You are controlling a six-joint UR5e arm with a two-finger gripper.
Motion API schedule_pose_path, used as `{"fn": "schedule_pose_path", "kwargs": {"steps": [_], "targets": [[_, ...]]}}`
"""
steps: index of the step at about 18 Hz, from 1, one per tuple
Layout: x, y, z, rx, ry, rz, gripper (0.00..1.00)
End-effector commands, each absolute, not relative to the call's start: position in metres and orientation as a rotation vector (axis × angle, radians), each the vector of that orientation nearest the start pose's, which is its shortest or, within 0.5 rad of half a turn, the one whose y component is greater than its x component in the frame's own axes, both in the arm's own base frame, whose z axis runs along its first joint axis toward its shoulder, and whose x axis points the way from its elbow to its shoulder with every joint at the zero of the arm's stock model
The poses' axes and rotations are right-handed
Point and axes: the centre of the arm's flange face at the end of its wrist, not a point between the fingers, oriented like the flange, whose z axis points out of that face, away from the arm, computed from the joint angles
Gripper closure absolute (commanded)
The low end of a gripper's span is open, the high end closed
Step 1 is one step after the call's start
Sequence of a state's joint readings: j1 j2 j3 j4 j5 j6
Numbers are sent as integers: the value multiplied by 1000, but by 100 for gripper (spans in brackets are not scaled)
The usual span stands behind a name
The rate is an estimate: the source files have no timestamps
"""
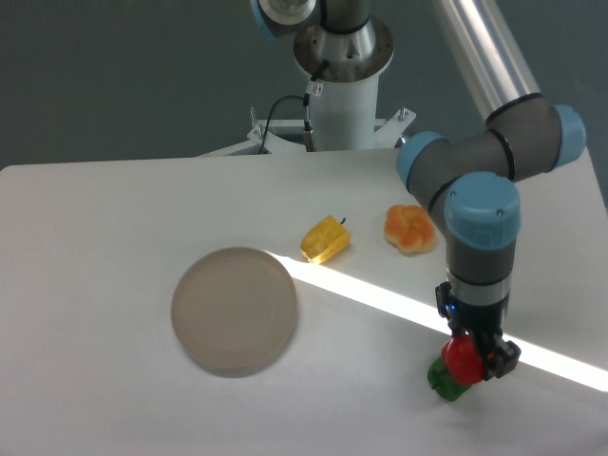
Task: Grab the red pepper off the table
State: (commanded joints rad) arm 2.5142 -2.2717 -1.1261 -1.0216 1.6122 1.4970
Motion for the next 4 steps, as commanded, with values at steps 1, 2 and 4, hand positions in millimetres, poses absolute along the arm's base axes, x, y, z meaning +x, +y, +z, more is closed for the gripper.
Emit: {"fn": "schedule_pose_path", "kwargs": {"steps": [1,2,4], "targets": [[-559,561,321,-2932,828,448,53],[-561,562,321,-2930,828,452,53],[-564,564,320,-2931,828,455,53]]}}
